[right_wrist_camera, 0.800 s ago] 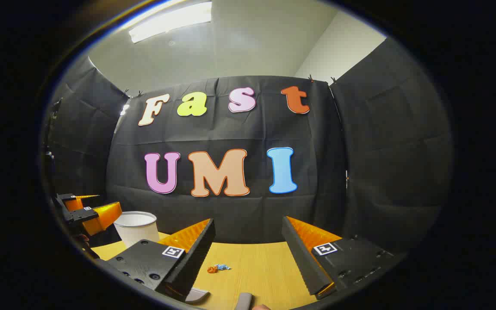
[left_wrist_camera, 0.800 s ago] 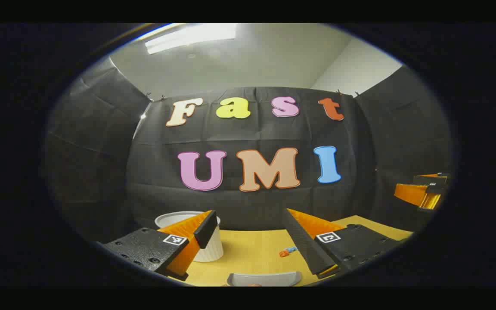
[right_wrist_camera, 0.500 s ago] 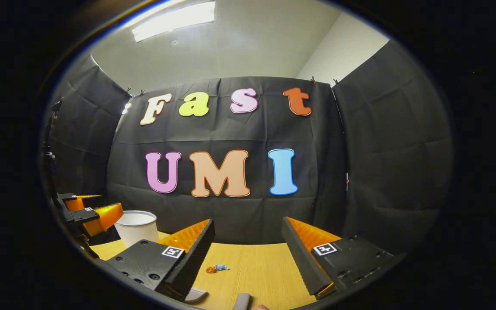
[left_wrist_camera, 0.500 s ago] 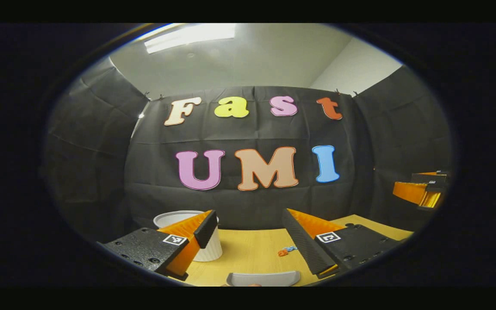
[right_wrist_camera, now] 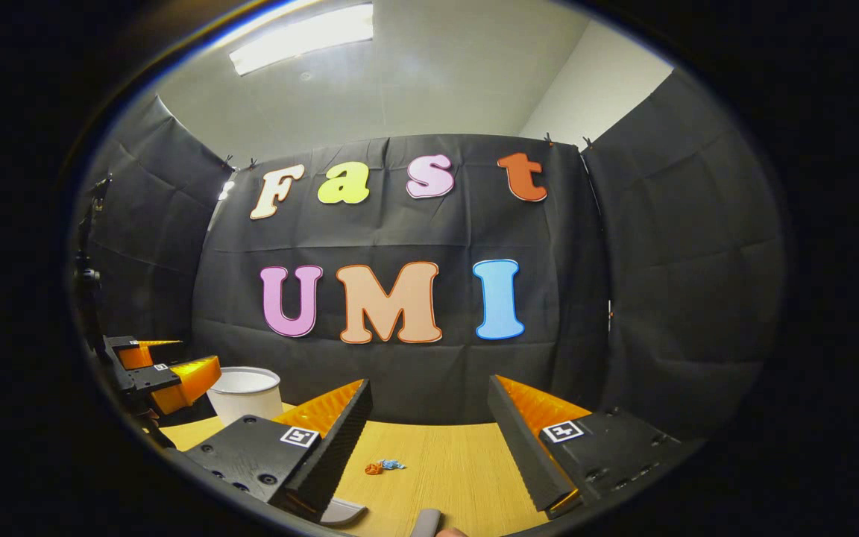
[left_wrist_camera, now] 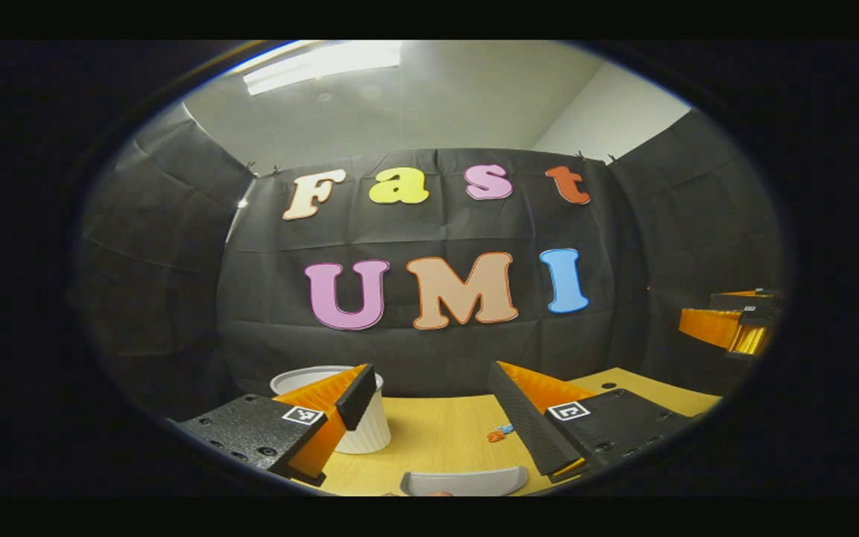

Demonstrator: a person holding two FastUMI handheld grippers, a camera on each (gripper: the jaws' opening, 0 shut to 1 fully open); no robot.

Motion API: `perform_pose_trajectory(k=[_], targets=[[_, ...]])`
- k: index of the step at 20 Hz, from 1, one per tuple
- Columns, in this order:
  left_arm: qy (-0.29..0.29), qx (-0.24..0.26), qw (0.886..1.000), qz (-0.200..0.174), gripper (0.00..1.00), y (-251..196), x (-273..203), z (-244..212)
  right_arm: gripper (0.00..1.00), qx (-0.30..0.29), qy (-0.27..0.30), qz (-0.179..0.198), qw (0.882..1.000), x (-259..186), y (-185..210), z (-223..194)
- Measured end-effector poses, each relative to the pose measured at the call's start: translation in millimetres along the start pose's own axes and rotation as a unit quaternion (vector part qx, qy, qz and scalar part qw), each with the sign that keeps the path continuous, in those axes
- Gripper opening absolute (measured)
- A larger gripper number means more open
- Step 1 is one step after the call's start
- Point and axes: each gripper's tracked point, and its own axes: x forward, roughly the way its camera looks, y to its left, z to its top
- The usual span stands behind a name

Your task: Pick up the small broom and dustpan from the desktop, sweep the trash into the dustpan with the broom, and then empty the trash into the garbage bin.

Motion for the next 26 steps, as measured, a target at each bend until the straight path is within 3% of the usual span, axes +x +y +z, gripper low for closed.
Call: perform_pose_trajectory(k=[26], targets=[[0.018, 0.003, 1.0, -0.001, 0.93, -2.4, -2.8, -12.3, 0.92, -0.015, 0.018, 0.008, 1.0, 2.6, 1.5, -13.0]])
